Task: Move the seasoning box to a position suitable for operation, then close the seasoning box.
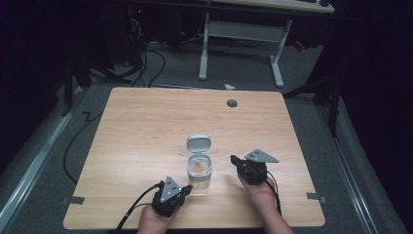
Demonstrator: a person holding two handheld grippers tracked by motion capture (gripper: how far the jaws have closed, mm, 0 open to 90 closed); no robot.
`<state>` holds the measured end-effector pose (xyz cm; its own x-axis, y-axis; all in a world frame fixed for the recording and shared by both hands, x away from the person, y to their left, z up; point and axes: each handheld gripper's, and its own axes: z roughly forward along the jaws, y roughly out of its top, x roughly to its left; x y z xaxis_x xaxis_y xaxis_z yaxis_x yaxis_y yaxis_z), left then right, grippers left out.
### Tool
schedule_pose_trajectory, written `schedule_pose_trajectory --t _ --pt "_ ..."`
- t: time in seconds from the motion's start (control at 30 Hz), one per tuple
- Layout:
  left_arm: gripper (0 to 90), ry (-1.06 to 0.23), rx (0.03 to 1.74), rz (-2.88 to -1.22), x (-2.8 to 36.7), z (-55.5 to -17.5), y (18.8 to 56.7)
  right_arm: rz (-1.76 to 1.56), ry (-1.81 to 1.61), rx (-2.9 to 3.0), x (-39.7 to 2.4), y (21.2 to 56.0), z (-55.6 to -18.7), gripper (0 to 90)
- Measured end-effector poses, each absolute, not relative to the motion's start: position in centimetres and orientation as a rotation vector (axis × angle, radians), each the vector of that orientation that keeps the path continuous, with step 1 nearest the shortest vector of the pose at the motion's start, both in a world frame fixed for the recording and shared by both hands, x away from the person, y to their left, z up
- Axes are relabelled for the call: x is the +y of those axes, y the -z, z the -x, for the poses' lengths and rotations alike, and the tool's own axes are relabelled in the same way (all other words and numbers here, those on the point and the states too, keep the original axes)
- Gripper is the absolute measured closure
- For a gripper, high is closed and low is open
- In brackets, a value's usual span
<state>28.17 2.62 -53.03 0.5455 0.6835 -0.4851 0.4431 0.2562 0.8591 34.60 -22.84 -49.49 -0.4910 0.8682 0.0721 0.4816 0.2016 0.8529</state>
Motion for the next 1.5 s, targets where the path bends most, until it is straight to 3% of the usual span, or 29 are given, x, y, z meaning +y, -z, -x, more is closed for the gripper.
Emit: schedule_pose_trajectory --t 1.0,1.5 --pt "90.0 -0.183 1.071 -1.338 0.8 -28.9 53.3 -1.132 -1.324 2.035 -18.1 44.4 -40.2 90.0" --pt "90.0 -0.195 1.093 -1.311 0.9 -29.1 53.2 -1.061 -1.390 2.050 -16.6 43.2 -40.2 90.0"
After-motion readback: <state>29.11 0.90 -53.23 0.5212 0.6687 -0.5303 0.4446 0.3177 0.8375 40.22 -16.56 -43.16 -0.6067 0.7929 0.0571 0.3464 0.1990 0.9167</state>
